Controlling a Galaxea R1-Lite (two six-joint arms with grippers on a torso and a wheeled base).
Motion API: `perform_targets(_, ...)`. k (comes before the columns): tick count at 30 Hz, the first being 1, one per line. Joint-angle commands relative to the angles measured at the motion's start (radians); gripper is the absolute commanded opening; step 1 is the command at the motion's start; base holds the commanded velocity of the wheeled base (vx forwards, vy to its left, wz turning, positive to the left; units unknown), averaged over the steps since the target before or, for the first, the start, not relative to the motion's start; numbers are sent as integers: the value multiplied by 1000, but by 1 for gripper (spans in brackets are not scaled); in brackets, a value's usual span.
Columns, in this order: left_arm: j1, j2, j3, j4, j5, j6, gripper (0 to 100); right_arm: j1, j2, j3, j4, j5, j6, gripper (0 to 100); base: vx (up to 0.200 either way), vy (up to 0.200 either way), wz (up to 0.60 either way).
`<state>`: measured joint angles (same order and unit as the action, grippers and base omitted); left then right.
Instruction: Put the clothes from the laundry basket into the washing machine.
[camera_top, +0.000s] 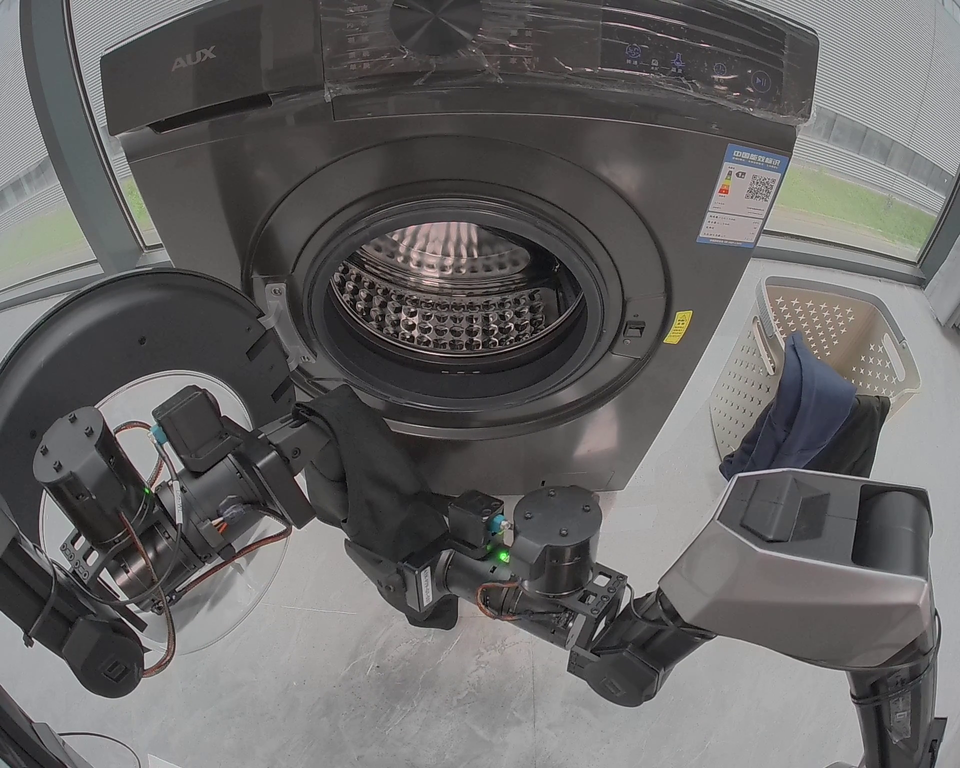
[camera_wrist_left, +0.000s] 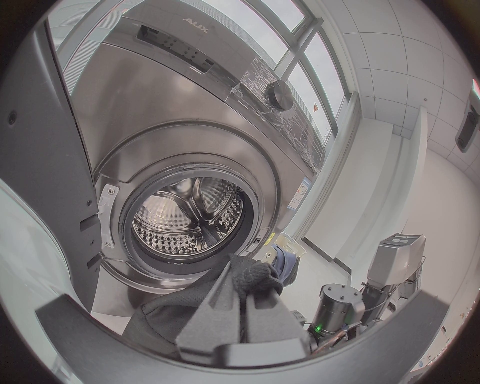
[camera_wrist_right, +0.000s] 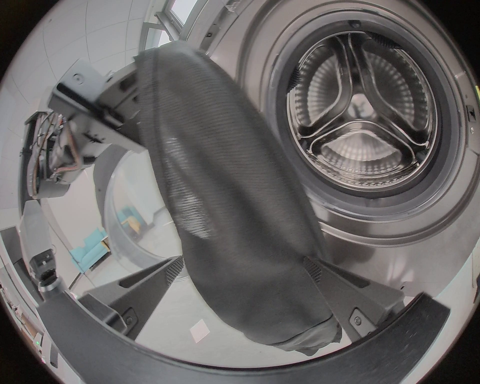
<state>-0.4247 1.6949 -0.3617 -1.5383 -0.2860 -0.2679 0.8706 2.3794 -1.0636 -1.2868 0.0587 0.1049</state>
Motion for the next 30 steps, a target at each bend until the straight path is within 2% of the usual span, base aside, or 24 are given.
perform_targets(1,-2,2,1,0,-1,-1,0,-25,11,-30,11,-8,-11,100,0,0,0)
perform_targets(6,-2,2,3,0,-1,-1,0,-50,23,-53,17,-16,-31,100,0,0,0)
perform_targets(13,0,2,3,0,-1,-2,0,-39,24,-50,12,-22,-33,100,0,0,0)
perform_targets(14,0,2,3,0,-1,-2,0,-39,24,-50,11,-27,-33,0,0,0,0)
perform_targets(18,3,5,3,0,-1,-2,0,-35,4,-12,3,-34,-33,0,0,0,0)
perform_targets(24,9,17,1,-3,-1,-2,0,-55,-123,111,1,-34,-47,0,0,0,0)
perform_targets(30,9,15,4,-3,-1,-2,0,-104,-138,137,1,-25,-65,0,0,0,0)
